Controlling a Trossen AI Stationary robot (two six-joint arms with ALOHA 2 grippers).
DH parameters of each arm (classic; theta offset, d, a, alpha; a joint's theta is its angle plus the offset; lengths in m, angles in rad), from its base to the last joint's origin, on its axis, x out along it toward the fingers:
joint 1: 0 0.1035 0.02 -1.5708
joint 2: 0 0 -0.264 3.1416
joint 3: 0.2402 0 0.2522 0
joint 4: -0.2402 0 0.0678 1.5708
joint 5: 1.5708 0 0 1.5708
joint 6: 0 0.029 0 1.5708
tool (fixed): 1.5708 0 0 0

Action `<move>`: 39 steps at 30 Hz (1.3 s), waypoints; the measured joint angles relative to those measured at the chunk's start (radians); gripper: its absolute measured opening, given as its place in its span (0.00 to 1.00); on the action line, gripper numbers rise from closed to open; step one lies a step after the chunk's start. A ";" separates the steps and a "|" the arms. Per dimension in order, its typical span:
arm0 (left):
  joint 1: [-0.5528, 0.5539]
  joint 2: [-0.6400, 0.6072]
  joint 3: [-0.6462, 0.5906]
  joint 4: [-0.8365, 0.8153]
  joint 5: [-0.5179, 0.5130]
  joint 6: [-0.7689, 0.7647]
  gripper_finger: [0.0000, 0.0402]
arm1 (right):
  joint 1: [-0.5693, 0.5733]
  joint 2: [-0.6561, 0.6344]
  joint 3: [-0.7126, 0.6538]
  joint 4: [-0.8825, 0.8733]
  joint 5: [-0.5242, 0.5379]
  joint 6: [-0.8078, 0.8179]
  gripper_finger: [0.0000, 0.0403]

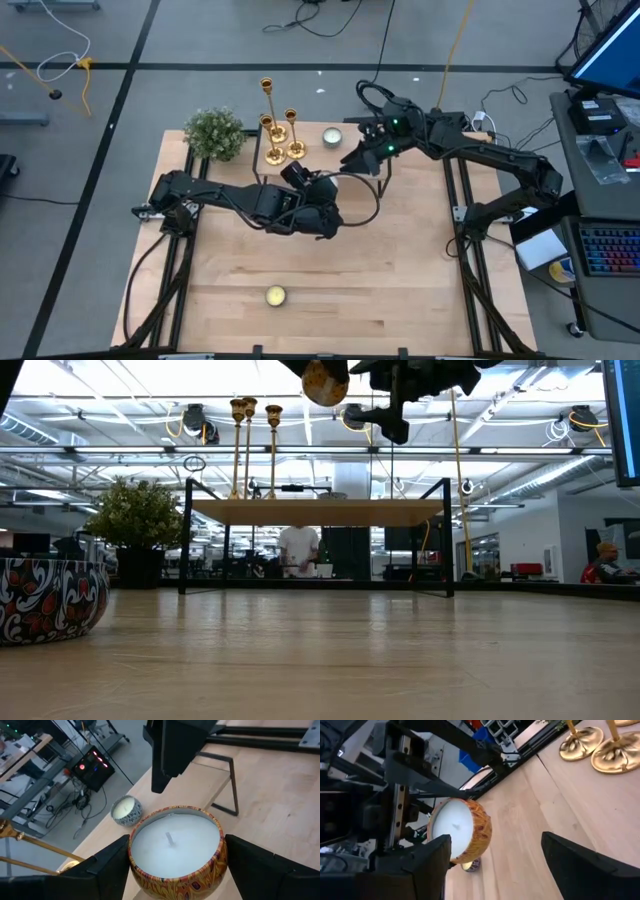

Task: Pick & Place candle stick holders
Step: Put the orange scented candle on the shelf

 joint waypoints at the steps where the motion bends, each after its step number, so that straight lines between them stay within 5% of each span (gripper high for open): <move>1: 0.000 0.000 0.000 0.011 -0.001 0.007 0.71 | -0.003 0.000 0.000 0.000 -0.001 0.004 0.76; 22: -0.003 -0.002 0.000 0.185 -0.035 0.182 0.74 | -0.008 0.015 -0.029 0.142 -0.153 0.191 0.75; 34: 0.004 -0.002 0.000 0.259 -0.025 0.254 0.74 | -0.008 0.015 -0.304 0.760 -0.158 0.625 0.75; 39: 0.010 -0.002 0.000 0.260 0.003 0.253 0.73 | -0.007 0.015 -0.336 0.852 -0.156 0.678 0.71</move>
